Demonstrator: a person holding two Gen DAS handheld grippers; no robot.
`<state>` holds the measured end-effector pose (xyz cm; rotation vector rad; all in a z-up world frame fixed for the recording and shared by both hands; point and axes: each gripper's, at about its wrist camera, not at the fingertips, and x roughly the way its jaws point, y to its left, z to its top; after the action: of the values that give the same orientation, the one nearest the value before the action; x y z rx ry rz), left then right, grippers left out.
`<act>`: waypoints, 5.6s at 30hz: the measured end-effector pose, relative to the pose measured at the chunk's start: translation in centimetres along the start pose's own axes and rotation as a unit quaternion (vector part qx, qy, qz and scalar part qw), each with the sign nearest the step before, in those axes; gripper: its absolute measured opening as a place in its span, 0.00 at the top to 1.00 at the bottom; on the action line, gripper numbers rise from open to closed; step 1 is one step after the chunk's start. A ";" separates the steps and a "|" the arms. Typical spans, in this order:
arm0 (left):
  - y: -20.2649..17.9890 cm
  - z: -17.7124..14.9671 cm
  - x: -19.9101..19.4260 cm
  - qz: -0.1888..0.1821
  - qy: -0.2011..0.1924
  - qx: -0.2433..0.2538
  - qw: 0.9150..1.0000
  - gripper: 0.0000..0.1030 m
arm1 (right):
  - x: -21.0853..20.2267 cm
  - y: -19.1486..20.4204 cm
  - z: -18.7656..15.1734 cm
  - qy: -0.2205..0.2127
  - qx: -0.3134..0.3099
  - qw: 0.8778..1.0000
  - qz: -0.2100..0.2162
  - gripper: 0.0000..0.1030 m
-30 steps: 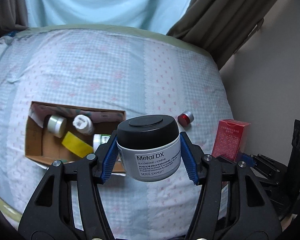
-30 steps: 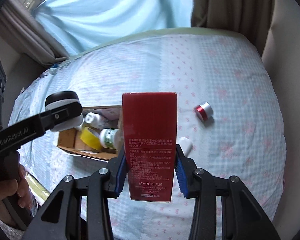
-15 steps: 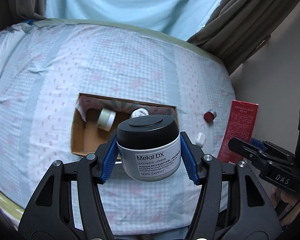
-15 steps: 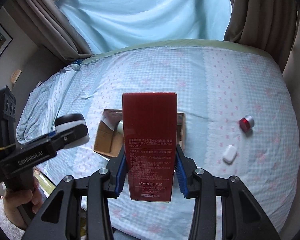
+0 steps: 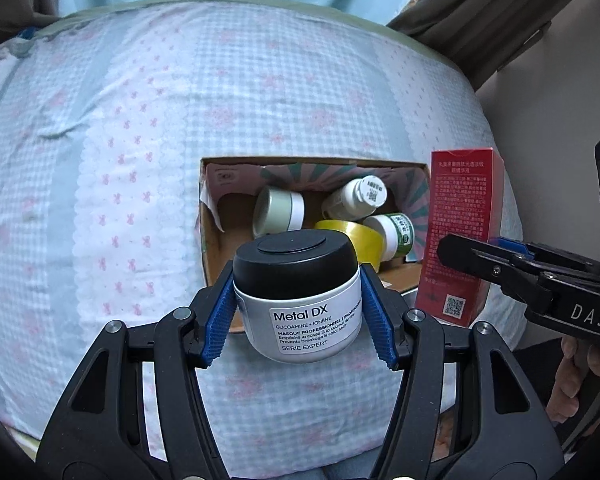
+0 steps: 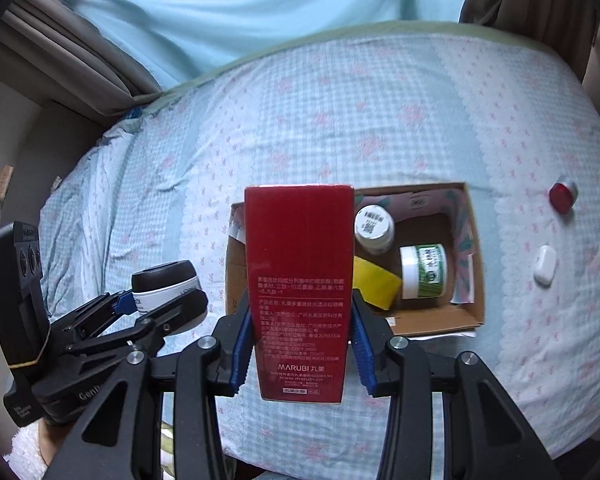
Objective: Organize rigid objects
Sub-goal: 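Carry the Metal DX jar and red box into the box and open both tools, then lift both tools out of the box toward the remaining items, then grasp the white earbud case with the left tool while the right tool grasps the red-silver jar, then carry the earbud case and red-silver jar into the box and open both tools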
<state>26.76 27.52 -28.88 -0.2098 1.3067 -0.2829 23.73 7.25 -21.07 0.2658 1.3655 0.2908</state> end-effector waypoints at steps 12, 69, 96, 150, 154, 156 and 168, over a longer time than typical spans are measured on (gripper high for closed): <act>1.4 0.1 9.1 0.014 0.084 0.045 0.995 0.47 | 10.5 -0.3 2.9 0.094 0.007 0.995 -0.010 0.62; -8.2 -7.9 -2.7 0.019 0.006 0.110 0.994 0.00 | -3.1 -5.3 -6.4 -0.004 0.036 0.999 -0.029 0.00; -34.6 -7.3 8.3 0.059 -0.066 0.016 0.996 0.00 | -15.9 -35.4 -3.3 -0.095 -0.082 0.985 -0.115 0.00; -36.3 -2.9 30.0 0.049 -0.138 0.101 0.984 0.60 | 8.4 -42.2 6.4 -0.093 -0.265 0.958 -0.061 0.63; -36.1 -2.9 26.4 0.042 -0.156 0.086 0.983 0.60 | 5.6 -41.4 5.7 -0.105 -0.252 0.960 -0.065 0.63; -36.1 -2.8 24.1 0.038 -0.162 0.079 0.983 0.60 | 3.7 -40.4 5.2 -0.113 -0.249 0.959 -0.075 0.63; -33.3 -2.7 6.5 0.018 -0.211 0.005 0.977 0.60 | -9.8 -31.1 1.6 -0.122 -0.233 0.963 -0.064 0.63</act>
<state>22.80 -6.08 -25.17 -0.2235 0.8872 -0.1997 25.06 -25.28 -22.75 -0.1767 1.0298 0.4458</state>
